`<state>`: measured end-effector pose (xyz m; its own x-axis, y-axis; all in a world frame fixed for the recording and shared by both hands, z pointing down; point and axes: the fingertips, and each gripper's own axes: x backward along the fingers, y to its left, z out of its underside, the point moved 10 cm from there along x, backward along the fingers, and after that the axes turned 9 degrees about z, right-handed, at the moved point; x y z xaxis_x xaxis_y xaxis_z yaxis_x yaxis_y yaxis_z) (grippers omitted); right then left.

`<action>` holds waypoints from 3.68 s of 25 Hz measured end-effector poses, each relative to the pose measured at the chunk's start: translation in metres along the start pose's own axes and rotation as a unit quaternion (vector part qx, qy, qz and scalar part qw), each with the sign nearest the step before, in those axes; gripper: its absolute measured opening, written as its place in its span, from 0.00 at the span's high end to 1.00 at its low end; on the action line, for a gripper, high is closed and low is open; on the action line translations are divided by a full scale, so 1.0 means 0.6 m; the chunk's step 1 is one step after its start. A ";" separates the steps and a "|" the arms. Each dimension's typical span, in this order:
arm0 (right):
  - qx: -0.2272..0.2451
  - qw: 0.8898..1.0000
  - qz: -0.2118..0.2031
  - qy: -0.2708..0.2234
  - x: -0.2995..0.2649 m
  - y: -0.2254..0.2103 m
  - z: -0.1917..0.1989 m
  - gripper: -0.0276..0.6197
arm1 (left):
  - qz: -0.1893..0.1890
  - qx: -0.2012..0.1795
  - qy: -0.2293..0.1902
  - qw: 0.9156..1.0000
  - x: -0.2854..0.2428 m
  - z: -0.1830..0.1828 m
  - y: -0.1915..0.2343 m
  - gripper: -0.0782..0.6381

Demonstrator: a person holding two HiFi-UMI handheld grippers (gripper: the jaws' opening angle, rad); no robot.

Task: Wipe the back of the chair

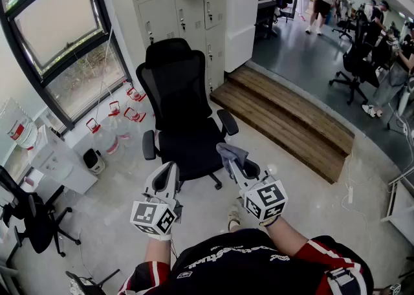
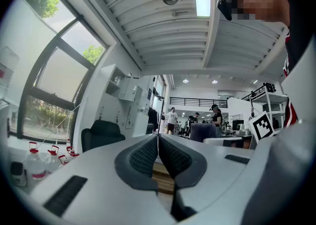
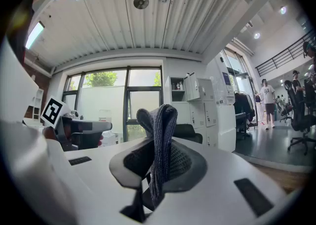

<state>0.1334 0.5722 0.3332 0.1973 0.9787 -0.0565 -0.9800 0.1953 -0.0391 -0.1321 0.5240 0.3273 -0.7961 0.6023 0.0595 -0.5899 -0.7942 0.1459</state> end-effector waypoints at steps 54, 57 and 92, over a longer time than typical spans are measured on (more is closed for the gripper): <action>-0.062 0.997 -0.019 0.050 -0.544 -0.308 0.028 0.86 | -0.027 0.001 0.056 0.998 -0.482 0.008 0.343 0.85; -0.073 0.995 -0.027 0.055 -0.586 -0.316 0.028 0.86 | -0.038 0.001 0.060 0.997 -0.498 0.003 0.370 0.85; -0.078 0.982 0.116 0.128 -1.157 -0.358 0.092 0.86 | -0.019 0.063 0.054 0.996 -0.641 -0.017 0.879 0.86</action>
<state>0.2057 -0.1457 0.4361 -0.0113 0.9440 -0.3296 -0.9871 -0.0633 -0.1473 -0.1383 -0.1275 0.3711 -0.7872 0.6144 -0.0542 -0.6040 -0.7500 0.2696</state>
